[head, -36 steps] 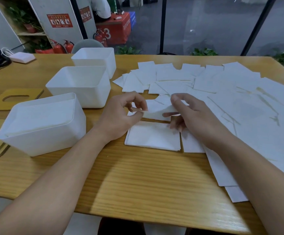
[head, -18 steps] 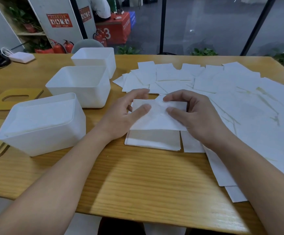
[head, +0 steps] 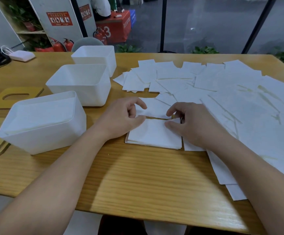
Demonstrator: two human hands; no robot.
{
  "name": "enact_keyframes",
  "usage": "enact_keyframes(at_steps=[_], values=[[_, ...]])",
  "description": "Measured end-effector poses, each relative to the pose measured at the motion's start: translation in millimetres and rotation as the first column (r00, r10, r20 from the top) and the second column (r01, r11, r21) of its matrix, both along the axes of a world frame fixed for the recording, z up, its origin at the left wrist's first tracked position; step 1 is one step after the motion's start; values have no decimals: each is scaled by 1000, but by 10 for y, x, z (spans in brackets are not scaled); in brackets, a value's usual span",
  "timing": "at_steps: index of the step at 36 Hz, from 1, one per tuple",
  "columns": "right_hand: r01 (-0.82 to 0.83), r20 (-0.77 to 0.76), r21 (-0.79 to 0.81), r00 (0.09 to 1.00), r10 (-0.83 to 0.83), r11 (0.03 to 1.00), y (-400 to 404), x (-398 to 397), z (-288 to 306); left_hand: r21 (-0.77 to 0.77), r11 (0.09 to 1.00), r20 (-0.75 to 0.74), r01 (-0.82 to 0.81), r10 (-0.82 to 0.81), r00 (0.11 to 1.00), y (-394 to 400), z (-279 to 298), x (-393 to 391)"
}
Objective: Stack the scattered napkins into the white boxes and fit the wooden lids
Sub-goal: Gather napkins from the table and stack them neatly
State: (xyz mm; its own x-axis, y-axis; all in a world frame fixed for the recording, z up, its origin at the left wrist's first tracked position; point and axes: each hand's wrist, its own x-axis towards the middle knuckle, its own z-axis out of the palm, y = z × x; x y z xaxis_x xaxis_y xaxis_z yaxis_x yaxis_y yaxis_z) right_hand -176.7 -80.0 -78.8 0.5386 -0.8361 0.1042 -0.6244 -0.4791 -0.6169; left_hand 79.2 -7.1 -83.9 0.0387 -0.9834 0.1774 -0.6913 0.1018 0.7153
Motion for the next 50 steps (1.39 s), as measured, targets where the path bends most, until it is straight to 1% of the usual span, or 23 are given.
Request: enact_keyframes(at_steps=[3,5,7,9,12,27,29,33,36,39,41,43,47,50], values=[[4,7,-38,1000,-4,999,-10,-10,-3,-53,996,48,-70,73,996,-30,-25,47],[12,43,-50,999,-10,999,-33,-16,-2,-111,986,65,-127,135,989,-69,-47,84],[13,82,-35,997,-10,999,-44,-17,-11,-122,979,120,-161,175,977,-89,-64,99],[4,73,-20,997,-2,1000,-32,-9,-28,-92,982,171,-166,180,969,-83,-78,101],[-21,35,-26,999,22,999,-6,13,-48,-57,986,191,-159,167,967,-73,-89,110],[-2,62,-8,998,3,1000,-15,25,-79,-61,988,232,-141,152,961,-105,-75,82],[9,88,17,996,-10,1000,-12,24,-73,-87,982,185,-166,180,966,-100,-58,71],[39,126,39,991,-43,998,-8,32,-34,-147,960,3,-239,242,970,-93,-10,72],[47,173,73,983,-59,996,0,38,-10,-158,954,-100,-254,240,966,-79,29,55],[41,272,160,959,-84,986,4,42,44,-161,970,-173,-183,154,973,-56,57,20],[27,368,261,921,-125,965,18,47,97,-157,983,-237,-99,60,970,-34,72,-4],[32,426,321,888,-175,947,24,39,127,-151,988,-257,-7,-33,966,-10,76,-32],[40,477,347,853,-213,937,-19,-1,88,-154,981,-263,115,-153,953,-4,25,-64],[7,528,359,823,-209,933,-74,-32,51,-161,978,-267,131,-171,948,-1,14,-56]])
